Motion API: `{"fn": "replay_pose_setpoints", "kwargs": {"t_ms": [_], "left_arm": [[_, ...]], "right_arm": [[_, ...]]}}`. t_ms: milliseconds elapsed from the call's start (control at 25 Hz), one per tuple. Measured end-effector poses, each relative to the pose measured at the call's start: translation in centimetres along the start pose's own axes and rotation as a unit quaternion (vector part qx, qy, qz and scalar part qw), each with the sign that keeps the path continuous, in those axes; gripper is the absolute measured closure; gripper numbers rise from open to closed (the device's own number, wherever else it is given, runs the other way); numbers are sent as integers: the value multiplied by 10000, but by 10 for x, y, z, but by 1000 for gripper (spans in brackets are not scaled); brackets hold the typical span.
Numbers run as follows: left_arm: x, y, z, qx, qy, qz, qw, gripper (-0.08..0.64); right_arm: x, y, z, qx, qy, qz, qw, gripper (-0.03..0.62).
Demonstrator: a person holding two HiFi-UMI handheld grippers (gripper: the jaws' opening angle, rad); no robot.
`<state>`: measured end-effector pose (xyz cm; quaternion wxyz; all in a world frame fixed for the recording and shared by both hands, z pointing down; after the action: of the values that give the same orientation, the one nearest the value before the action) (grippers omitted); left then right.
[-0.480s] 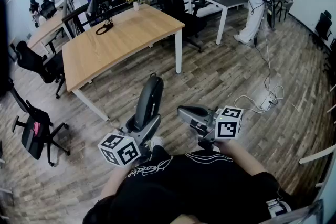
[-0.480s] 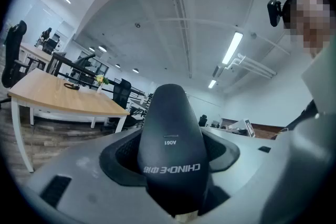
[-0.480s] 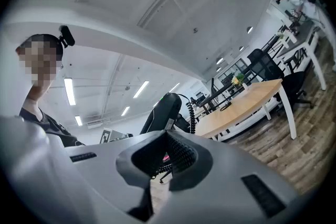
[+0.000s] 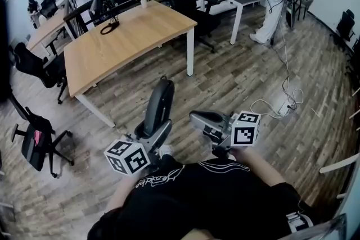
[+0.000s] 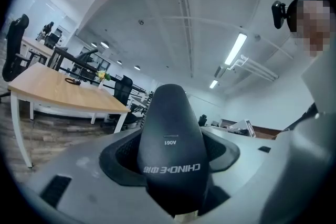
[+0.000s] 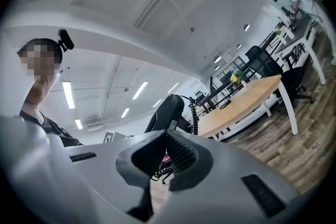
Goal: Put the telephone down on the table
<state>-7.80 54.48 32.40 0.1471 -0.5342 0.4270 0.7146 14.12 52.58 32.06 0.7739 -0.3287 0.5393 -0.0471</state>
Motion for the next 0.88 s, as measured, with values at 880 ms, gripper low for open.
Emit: {"fn": "replay_pose_setpoints", "kwargs": {"t_ms": [880], "left_arm": [[23,138,-80,94,587,436,9973,275]], "right_arm": [[0,-117,-98,-478,-129,-754,9959,552]]}}
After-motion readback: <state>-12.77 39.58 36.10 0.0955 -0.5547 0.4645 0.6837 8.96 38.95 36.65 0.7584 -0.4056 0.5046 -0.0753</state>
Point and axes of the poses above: the fingertips, and each gripper's own axes: z backward along the fingers, y to its left, x out of its top, the point moved 8 cm from there along z, backward along the fingers, and after that the axes turned 10 degrees about -y, right-handed, at the moved point
